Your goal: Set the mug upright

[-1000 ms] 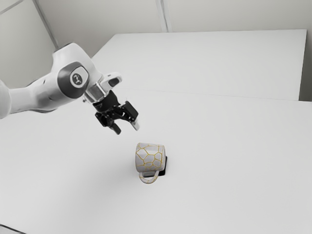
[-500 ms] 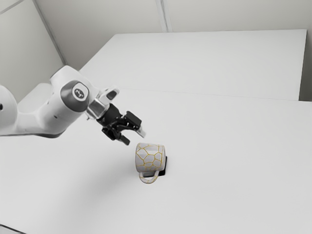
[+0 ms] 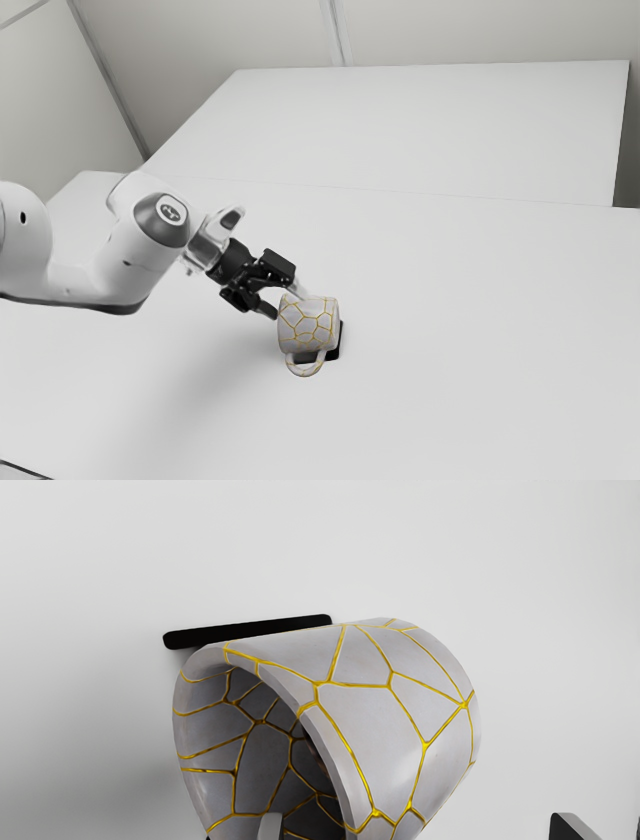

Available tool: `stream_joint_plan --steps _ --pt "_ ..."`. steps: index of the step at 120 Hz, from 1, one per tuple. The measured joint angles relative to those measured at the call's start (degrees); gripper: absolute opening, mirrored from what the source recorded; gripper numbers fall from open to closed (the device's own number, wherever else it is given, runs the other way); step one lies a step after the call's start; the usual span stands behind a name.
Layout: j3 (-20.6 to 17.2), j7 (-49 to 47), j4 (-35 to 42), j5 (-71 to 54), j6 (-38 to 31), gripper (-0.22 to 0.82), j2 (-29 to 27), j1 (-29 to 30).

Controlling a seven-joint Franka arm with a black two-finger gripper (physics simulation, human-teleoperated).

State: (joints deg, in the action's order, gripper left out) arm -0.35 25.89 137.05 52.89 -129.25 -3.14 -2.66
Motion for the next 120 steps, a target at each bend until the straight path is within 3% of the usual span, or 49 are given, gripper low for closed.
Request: stream_joint_plan --steps 71,105,120 --pt "0.0 18.1 4.5 23.3 -0.7 0.55 1.3 0.0" --pt "-0.1 25.1 4.6 26.7 -0.4 0.08 1.0 -0.1" --pt "-0.1 27.2 4.5 26.9 -0.5 -0.05 0.2 -0.3"
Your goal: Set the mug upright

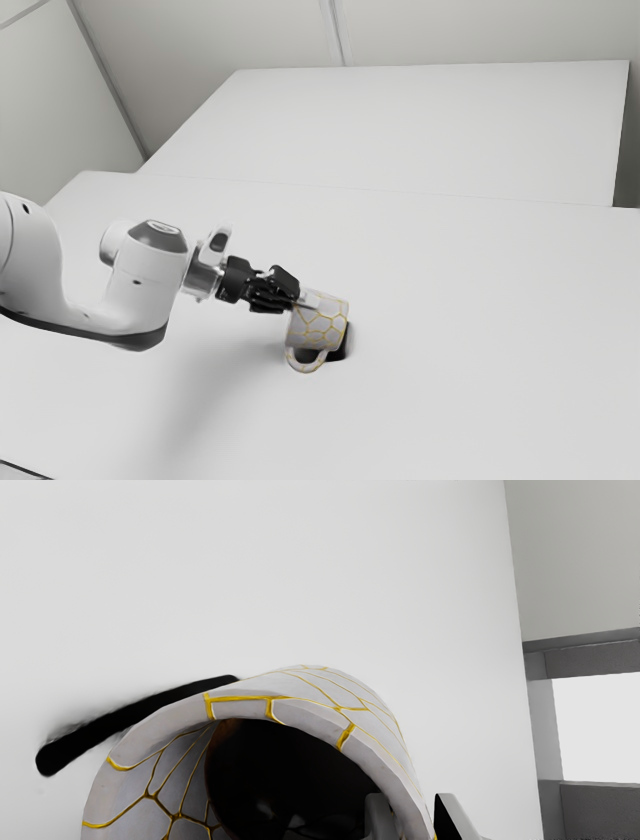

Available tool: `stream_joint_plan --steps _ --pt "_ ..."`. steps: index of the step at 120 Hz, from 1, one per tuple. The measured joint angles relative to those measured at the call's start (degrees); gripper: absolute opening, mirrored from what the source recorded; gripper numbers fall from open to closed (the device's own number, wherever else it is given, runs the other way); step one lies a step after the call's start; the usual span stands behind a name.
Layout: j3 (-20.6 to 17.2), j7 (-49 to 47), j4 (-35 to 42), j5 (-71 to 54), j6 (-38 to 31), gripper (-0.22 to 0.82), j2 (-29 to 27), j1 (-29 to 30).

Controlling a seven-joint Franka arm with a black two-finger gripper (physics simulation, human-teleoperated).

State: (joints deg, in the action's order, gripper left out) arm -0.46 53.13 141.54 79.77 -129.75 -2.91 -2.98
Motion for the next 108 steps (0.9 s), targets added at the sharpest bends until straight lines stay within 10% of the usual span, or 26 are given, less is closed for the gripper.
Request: stream_joint_plan --steps 61,108 --pt "-0.7 4.1 -2.2 -2.5 -0.8 -0.16 -4.6 -0.7" --pt "-1.3 -10.2 -14.6 -41.8 3.3 -0.17 -4.9 -0.1"
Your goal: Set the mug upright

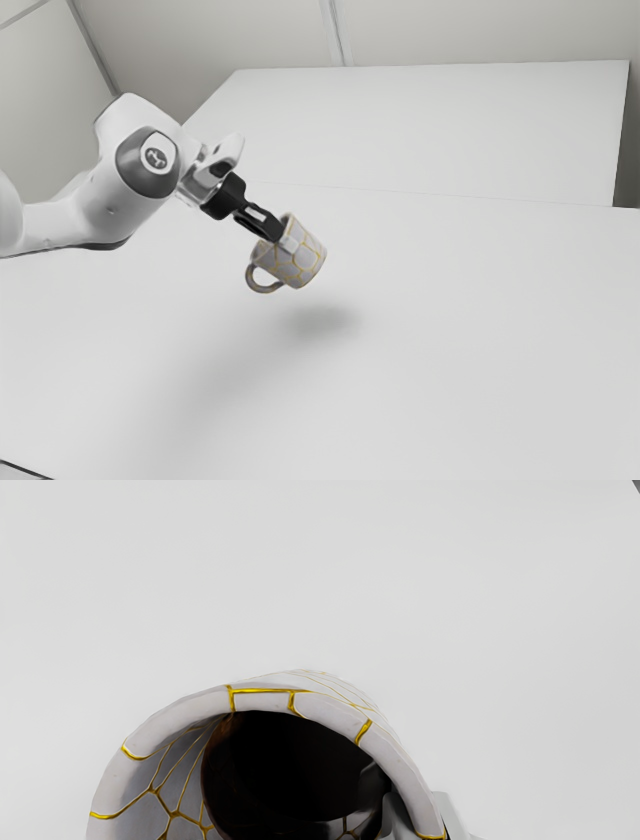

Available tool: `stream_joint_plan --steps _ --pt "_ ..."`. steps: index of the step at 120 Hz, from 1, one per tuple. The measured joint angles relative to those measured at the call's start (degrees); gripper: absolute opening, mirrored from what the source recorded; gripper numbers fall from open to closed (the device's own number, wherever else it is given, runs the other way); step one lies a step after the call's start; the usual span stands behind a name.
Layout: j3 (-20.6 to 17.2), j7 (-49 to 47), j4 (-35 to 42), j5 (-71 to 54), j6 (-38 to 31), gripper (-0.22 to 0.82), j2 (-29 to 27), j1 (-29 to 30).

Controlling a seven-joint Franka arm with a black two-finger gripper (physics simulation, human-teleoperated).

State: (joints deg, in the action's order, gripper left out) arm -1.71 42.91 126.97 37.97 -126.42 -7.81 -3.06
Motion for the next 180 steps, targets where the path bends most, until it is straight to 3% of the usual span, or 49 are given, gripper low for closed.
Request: stream_joint_plan --steps 53,123,180 --pt "-1.4 -20.2 -1.6 -29.0 2.9 -0.17 1.7 0.4" --pt "-1.2 -34.4 7.2 -39.7 -9.8 -0.17 3.0 -0.3" --pt "-1.3 -42.4 7.9 -46.0 -12.4 -0.17 5.3 -0.3"
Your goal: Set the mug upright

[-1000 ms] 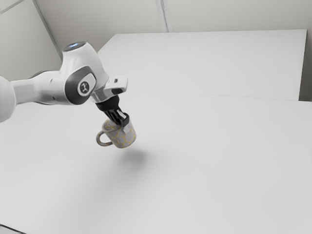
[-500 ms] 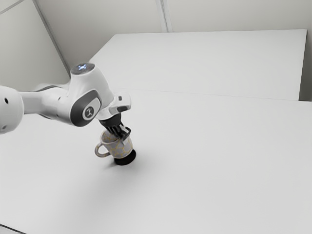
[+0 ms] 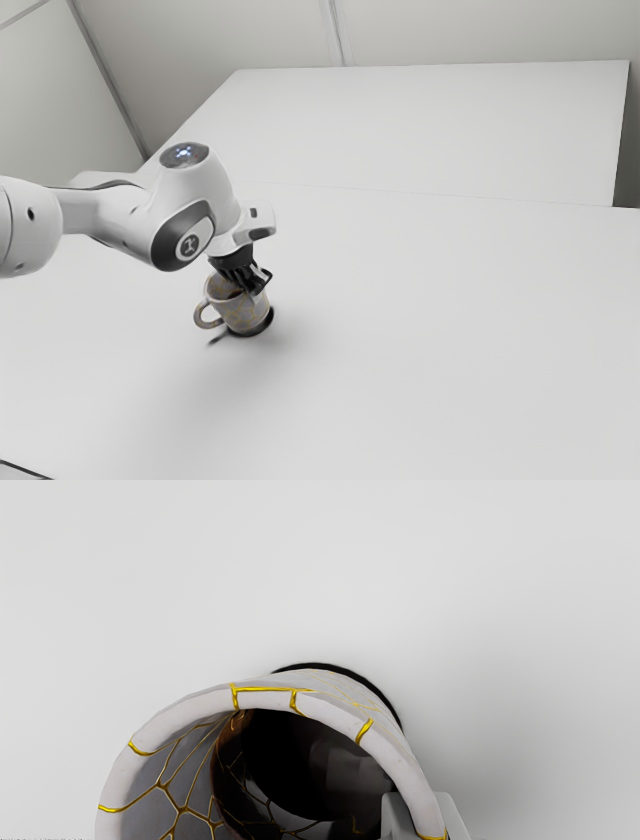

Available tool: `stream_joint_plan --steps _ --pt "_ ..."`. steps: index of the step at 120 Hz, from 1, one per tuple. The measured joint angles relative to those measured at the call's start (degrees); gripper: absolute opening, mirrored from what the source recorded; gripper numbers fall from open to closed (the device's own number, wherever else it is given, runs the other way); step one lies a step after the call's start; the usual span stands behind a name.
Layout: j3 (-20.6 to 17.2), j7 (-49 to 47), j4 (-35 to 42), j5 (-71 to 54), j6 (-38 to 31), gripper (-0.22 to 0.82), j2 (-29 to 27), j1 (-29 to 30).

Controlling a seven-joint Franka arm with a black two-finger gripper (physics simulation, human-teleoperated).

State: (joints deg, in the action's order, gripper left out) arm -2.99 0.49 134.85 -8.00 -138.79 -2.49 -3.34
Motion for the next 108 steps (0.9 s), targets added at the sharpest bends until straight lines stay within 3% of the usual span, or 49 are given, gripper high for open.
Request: stream_joint_plan --steps 40,68,93,108 --pt "-0.1 -3.4 0.0 0.2 -0.2 -0.15 1.2 0.2" --pt "0.0 -4.0 -0.1 1.4 -0.2 0.07 0.6 0.0" --pt "-0.1 -4.2 -0.4 3.0 0.3 0.35 -1.9 -0.3" --pt "-0.1 -4.2 -2.0 5.2 2.7 0.46 -3.2 -0.2"
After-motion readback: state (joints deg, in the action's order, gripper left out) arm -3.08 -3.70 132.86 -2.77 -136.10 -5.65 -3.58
